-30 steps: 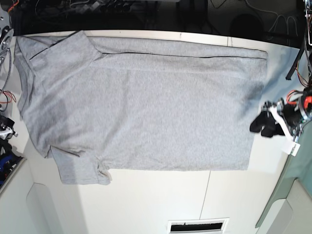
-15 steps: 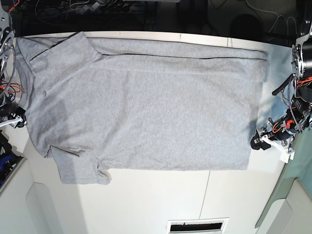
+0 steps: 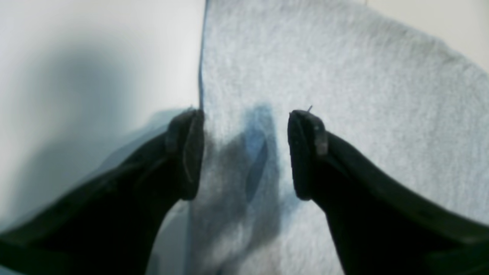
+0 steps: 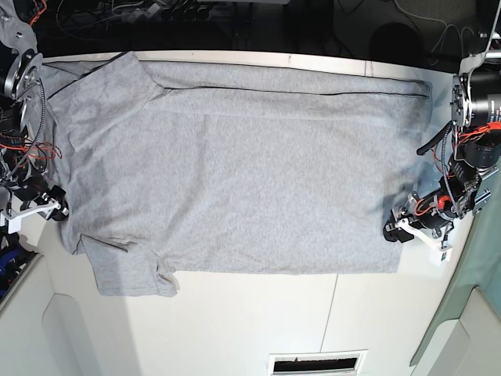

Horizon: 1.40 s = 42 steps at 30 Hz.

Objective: Layout the t-shirt on the table in an organized manner, then fold the t-shirt properly
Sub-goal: 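Move both grippers to the hem corners of the grey shirt, then grasp the hem corners and fold the hem over toward the collar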

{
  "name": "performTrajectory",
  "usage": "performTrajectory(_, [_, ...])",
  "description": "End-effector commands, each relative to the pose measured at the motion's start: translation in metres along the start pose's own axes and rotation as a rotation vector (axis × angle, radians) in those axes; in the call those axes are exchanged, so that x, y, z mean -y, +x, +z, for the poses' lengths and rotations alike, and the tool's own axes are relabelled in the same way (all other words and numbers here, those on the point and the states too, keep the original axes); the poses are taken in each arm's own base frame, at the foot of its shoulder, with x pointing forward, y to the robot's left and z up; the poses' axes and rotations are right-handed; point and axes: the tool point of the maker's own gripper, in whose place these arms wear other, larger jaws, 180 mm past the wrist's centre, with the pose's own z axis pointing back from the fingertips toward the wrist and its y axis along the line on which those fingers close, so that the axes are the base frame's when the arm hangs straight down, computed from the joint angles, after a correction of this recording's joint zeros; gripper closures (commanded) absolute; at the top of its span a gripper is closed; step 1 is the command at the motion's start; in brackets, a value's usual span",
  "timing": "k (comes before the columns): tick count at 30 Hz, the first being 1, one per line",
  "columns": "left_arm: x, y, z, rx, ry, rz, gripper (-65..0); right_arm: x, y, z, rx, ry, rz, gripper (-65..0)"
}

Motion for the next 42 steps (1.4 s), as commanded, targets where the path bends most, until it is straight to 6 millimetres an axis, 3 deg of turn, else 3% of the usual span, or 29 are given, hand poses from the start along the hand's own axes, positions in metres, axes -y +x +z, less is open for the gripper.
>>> performTrajectory(1, [0.001,0.018,0.002,0.027,-0.004,-0.022,-37.1,-0.009,0.015,0.0,0.013,0.024,0.017,-26.5])
performTrajectory(4, [0.003,0.018,0.002,0.026,-0.006,-0.021,-36.0,-0.017,0.019,-0.002,0.02,0.045,0.021,-26.5])
performTrajectory(5, [0.002,0.017,0.002,0.023,-0.005,-0.021,-32.6,-0.019,0.02,-0.002,0.022,0.047,0.022,-26.5])
performTrajectory(8, [-0.005,0.016,0.002,0.014,0.036,-0.007,-15.4,-0.021,0.025,-0.001,0.032,0.05,0.03,-25.6])
performTrajectory(11, [-0.01,0.015,0.002,0.012,0.062,-0.002,0.0,-0.022,0.026,0.001,0.005,0.048,0.067,-13.0])
performTrajectory(14, [-0.005,0.013,0.002,0.001,0.033,-0.032,0.0,-0.025,0.031,0.003,-0.001,0.052,0.094,-1.0])
performTrajectory(15, [-0.001,0.013,0.002,-0.004,0.015,-0.041,0.0,-0.025,0.033,0.004,0.0,0.051,0.103,0.0])
performTrajectory(18, [0.004,0.012,0.004,-0.018,-0.025,-0.053,0.0,-0.027,0.043,0.007,0.011,0.046,0.136,0.0])
performTrajectory(25, [0.022,0.034,0.019,-0.015,-0.149,-0.09,0.0,-0.022,0.063,0.023,0.037,0.026,0.199,0.0])
performTrajectory(33, [0.004,0.048,0.044,-0.024,-0.171,0.01,0.0,0.012,0.046,0.053,0.05,0.001,0.21,0.0])
performTrajectory(42, [-0.017,0.022,0.083,-0.144,-0.212,0.077,0.0,0.049,0.014,0.095,0.055,-0.047,0.237,0.0])
